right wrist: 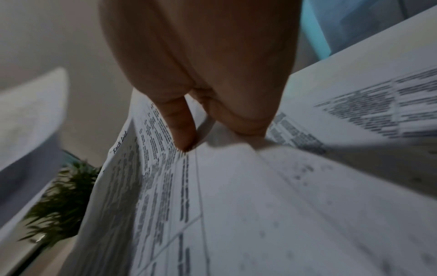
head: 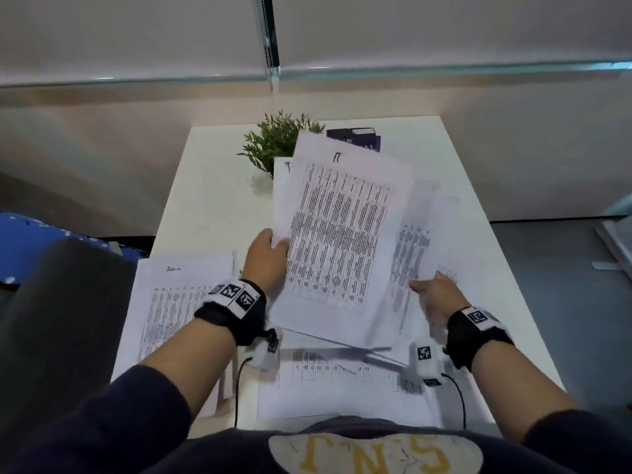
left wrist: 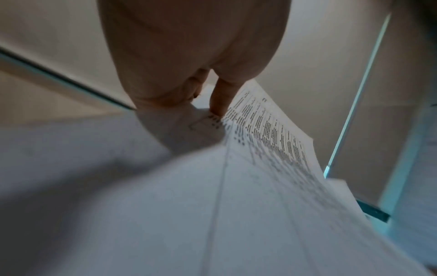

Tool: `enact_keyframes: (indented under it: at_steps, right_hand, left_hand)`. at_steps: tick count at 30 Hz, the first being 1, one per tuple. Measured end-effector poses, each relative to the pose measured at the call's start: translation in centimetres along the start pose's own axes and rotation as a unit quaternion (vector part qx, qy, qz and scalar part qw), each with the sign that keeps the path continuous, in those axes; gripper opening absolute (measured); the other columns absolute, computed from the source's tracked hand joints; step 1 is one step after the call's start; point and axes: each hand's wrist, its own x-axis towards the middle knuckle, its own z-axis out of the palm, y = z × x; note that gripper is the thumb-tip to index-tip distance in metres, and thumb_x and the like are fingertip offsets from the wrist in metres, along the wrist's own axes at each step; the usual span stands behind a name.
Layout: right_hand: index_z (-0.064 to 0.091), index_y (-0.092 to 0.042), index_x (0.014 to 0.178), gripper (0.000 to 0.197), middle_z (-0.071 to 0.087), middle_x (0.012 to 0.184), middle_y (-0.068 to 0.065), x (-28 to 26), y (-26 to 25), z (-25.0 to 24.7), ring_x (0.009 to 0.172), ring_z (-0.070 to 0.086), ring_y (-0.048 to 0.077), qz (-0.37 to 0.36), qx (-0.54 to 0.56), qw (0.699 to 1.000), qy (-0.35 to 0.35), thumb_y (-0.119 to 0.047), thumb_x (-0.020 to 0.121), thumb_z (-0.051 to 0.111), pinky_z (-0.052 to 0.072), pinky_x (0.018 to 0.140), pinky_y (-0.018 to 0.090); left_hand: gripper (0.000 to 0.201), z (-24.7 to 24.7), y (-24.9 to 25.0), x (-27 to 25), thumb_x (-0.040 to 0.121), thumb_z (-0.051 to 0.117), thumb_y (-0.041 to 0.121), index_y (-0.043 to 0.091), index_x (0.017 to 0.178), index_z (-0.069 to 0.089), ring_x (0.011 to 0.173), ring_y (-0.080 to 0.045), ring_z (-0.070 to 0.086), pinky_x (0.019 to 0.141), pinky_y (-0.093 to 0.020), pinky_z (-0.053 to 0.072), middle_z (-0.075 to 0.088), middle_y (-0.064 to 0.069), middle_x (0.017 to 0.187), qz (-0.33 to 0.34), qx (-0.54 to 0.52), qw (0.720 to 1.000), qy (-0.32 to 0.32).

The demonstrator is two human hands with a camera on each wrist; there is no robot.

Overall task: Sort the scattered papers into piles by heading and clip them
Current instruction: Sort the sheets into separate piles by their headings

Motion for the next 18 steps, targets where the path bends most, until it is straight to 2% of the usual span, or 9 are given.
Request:
enact_keyframes:
  at_steps: [2,3,4,7,10,11,15,17,18]
  right_hand:
    - [0.066,-0.011,0.107,0.020,0.062,0.068,-0.002,-2.2,-0.8,1.4,0.060,0.059,0.015,-0.039,-0.022,0.998,-0.054,-0.009,0.087,0.062,0.034,0.055,0.026]
    - [0.069,-0.018,0.082,0.015,0.064,0.057,-0.005,-2.9,-1.0,1.9,0.049,0.060,0.008,-0.060,-0.031,0.995,-0.078,-0.006,0.086,0.059,0.038,0.051,0.023]
    - [0.065,-0.017,0.078,0.023,0.068,0.057,-0.004,-3.4,-1.1,2.4,0.043,0.061,0.005,-0.073,-0.045,0.992,-0.088,0.000,0.087,0.054,0.042,0.047,0.020]
    - [0.061,-0.009,0.105,0.026,0.074,0.098,0.010,-2.3,-0.3,2.7,0.068,0.073,0.009,-0.062,-0.037,0.991,-0.110,0.006,0.091,0.045,0.058,0.060,0.025]
    - [0.062,-0.015,0.113,0.025,0.074,0.102,0.004,-1.4,0.4,2.6,0.084,0.072,0.016,-0.031,-0.035,0.992,-0.117,-0.008,0.092,0.049,0.058,0.080,0.037]
    - [0.060,-0.014,0.119,0.025,0.072,0.101,-0.001,-1.6,0.4,2.8,0.085,0.070,0.012,-0.033,-0.017,0.993,-0.114,-0.015,0.096,0.049,0.057,0.078,0.032]
    - [0.023,-0.024,0.153,0.079,0.033,0.154,-0.005,-3.6,0.2,3.9,0.141,0.034,0.021,-0.063,-0.126,0.980,-0.140,-0.072,0.091,0.026,0.028,0.115,0.041]
    - [0.025,-0.022,0.153,0.071,0.045,0.145,-0.002,-3.9,0.6,4.2,0.123,0.052,0.015,-0.102,-0.167,0.971,-0.135,-0.062,0.095,0.036,0.045,0.100,0.026]
    - [0.034,-0.018,0.148,0.059,0.058,0.126,-0.002,-4.2,0.5,4.4,0.098,0.061,0.005,-0.103,-0.135,0.977,-0.127,-0.046,0.098,0.047,0.051,0.077,0.013]
  left_hand:
    - [0.021,1.6,-1.5,-0.3,0.103,0.044,0.021,0.005,0.111,0.053,0.101,-0.024,0.056,0.079,-0.026,0.040,0.061,-0.009,0.109,-0.033,0.031,0.999,-0.024]
    - [0.023,2.2,-2.1,-0.5,0.103,0.042,0.022,0.004,0.114,0.051,0.103,-0.025,0.055,0.082,-0.027,0.038,0.059,-0.011,0.113,-0.050,0.046,0.997,-0.035]
    - [0.025,2.7,-2.8,-0.3,0.103,0.042,0.023,0.003,0.116,0.049,0.106,-0.026,0.054,0.085,-0.027,0.037,0.057,-0.013,0.117,-0.067,0.057,0.995,-0.044]
    - [0.026,3.3,-3.7,-0.4,0.103,0.043,0.019,0.001,0.122,0.042,0.105,-0.026,0.050,0.086,-0.027,0.034,0.052,-0.015,0.120,-0.105,0.066,0.991,-0.054]
    - [0.034,3.1,-4.0,-0.4,0.101,0.045,0.014,0.004,0.132,0.036,0.103,-0.028,0.052,0.086,-0.030,0.040,0.054,-0.015,0.123,-0.135,0.025,0.988,-0.065]
    - [0.036,3.0,-4.1,-0.5,0.100,0.046,0.013,0.006,0.133,0.034,0.101,-0.028,0.054,0.085,-0.032,0.043,0.055,-0.014,0.122,-0.148,0.015,0.986,-0.074]
    - [0.040,3.4,-4.6,-1.1,0.099,0.042,0.009,0.015,0.137,0.031,0.098,-0.026,0.058,0.085,-0.036,0.050,0.057,-0.013,0.121,-0.156,-0.007,0.984,-0.082]
    - [0.037,3.7,-5.0,-1.2,0.100,0.041,0.008,0.014,0.136,0.031,0.092,-0.023,0.057,0.074,-0.032,0.048,0.056,-0.012,0.119,-0.153,-0.019,0.986,-0.070]
    - [0.033,3.8,-5.1,-1.2,0.100,0.042,0.006,0.014,0.131,0.032,0.084,-0.020,0.055,0.067,-0.028,0.046,0.055,-0.012,0.115,-0.150,-0.030,0.986,-0.062]
